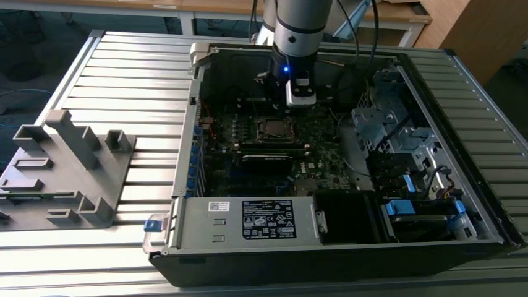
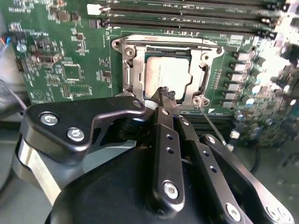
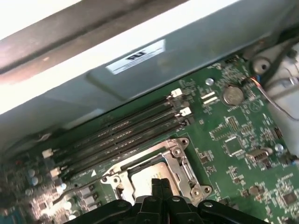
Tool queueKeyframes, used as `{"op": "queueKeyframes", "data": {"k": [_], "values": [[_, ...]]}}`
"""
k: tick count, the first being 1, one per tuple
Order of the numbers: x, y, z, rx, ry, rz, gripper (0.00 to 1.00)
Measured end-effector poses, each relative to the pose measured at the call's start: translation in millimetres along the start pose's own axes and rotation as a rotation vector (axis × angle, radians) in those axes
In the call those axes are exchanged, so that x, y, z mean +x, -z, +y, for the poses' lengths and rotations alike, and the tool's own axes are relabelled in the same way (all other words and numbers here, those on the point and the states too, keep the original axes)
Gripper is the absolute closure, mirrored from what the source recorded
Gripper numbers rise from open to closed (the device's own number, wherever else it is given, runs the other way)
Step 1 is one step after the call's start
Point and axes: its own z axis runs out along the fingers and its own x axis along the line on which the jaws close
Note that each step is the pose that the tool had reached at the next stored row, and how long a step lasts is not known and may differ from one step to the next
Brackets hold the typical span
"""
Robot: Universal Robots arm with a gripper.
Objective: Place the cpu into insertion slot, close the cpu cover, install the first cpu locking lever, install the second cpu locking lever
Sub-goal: 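Close the cpu cover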
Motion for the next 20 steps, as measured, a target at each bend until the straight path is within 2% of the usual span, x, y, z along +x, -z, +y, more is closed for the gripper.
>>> {"op": "queueKeyframes", "data": {"k": [20], "values": [[-0.2,-7.1,-0.3,0.0124,0.361,0.0169,0.89]]}}
